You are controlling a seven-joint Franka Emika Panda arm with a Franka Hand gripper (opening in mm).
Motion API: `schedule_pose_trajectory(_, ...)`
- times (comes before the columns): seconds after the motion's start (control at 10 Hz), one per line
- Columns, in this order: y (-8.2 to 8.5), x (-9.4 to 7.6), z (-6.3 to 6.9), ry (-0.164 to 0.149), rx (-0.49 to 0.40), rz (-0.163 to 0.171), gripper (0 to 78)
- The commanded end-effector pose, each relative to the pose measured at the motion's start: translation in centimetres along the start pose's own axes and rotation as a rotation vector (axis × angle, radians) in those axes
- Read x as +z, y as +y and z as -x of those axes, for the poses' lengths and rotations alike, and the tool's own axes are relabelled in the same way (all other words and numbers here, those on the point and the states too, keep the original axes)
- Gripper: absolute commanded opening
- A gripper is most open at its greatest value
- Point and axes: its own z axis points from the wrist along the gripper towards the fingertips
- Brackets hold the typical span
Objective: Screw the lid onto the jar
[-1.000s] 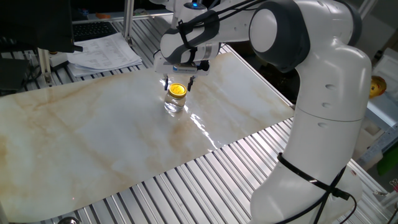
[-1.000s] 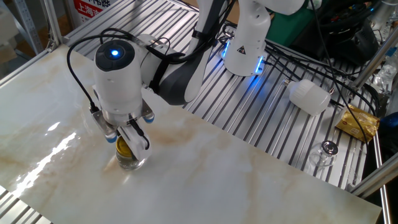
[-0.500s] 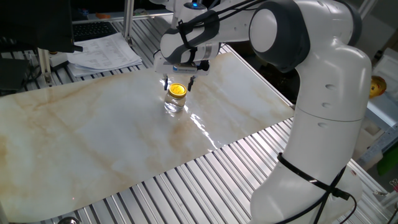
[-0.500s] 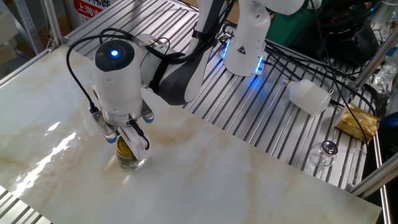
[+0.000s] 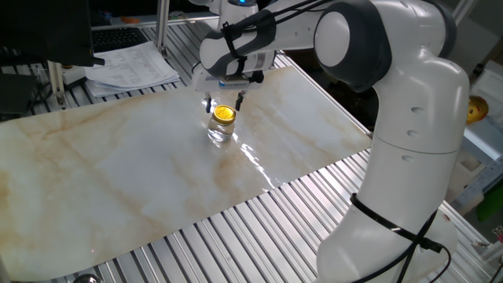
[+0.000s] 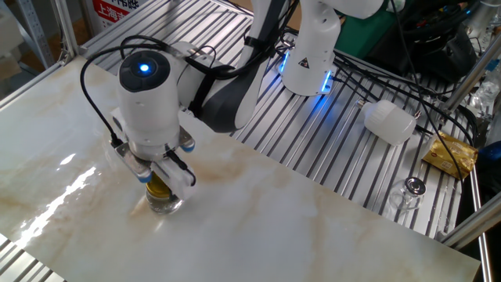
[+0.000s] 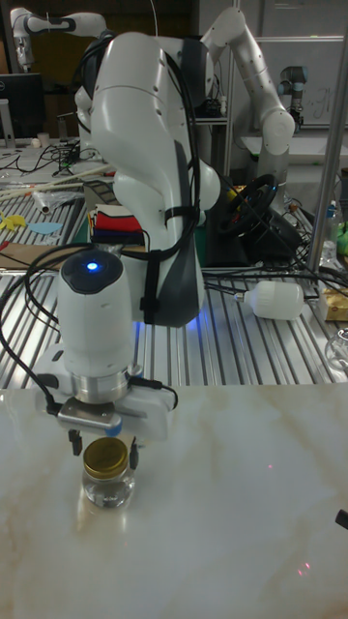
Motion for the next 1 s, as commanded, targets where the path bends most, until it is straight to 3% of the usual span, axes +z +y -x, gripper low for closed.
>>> schedule_pose_trajectory(0.1, 0.7, 0.1, 0.4, 0.005, -0.18, -0.002, 77.4)
schedule_pose_trajectory(0.4, 0.7, 0.4, 0.6, 0.014, -0.244, -0.007, 77.4)
schedule_pose_trajectory(0.6, -0.2, 0.9, 0.9, 0.022, -0.279, 0.0, 77.4)
schedule_pose_trajectory(0.8, -1.3, 1.4, 1.2, 0.034, -0.282, 0.011, 77.4)
schedule_pose_trajectory(1.0, -1.0, 1.3, 1.2, 0.043, -0.259, 0.006, 77.4)
